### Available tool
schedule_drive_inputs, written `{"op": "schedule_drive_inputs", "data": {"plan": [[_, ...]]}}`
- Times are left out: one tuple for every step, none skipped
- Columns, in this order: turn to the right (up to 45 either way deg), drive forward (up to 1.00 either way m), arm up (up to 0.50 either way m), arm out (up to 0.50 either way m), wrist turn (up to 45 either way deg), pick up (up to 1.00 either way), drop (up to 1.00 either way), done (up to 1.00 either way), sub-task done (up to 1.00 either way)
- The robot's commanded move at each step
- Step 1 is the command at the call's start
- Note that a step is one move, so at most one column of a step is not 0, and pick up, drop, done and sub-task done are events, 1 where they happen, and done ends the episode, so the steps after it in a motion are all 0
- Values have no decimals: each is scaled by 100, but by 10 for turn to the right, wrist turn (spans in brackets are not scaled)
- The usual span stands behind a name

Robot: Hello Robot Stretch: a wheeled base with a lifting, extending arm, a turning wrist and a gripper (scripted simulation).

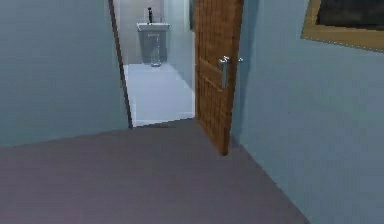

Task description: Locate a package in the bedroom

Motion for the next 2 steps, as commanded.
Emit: {"op": "schedule_drive_inputs", "data": {"plan": [[-30,0,0,0,0,0,0,0,0],[0,100,0,0,0,0,0,0,0]]}}
